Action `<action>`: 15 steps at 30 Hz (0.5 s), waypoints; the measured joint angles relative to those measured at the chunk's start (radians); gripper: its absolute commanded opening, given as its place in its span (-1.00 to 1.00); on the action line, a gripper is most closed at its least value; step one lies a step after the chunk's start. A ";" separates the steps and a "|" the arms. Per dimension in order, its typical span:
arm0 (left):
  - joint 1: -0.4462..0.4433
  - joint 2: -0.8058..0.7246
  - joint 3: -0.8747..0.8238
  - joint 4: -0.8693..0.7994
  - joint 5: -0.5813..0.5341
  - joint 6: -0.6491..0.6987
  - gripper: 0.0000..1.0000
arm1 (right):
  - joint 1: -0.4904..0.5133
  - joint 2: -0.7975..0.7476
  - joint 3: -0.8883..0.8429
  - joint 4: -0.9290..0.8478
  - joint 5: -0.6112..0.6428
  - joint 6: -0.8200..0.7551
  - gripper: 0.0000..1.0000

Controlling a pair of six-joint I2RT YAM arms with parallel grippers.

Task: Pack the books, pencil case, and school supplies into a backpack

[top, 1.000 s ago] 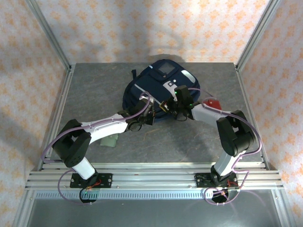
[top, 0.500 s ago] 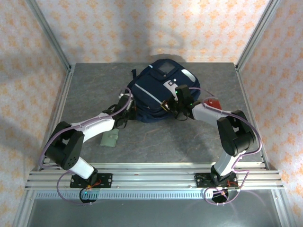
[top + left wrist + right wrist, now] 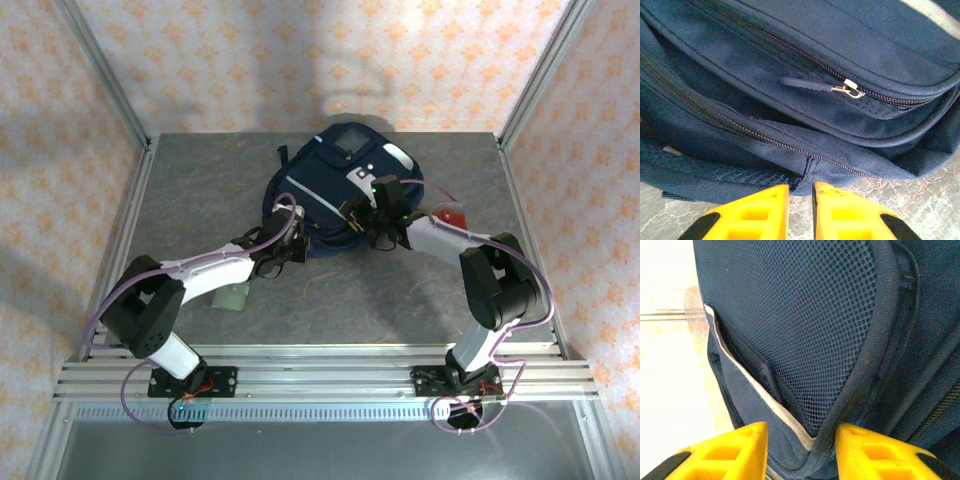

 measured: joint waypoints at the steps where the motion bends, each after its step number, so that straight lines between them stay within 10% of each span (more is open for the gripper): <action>1: 0.000 0.012 0.000 0.003 0.004 0.000 -0.61 | 0.002 0.000 -0.003 0.007 0.000 0.007 -0.23; 8: -0.002 0.082 0.008 0.029 0.025 0.000 -0.68 | 0.010 0.069 0.016 0.028 0.001 0.053 -0.24; 12: -0.003 0.094 0.019 0.042 0.027 -0.001 -0.69 | 0.012 0.088 0.024 0.021 0.019 0.096 -0.91; 15: -0.003 0.095 0.019 0.043 0.026 -0.001 -0.68 | 0.012 0.091 0.024 0.024 0.029 0.127 -1.00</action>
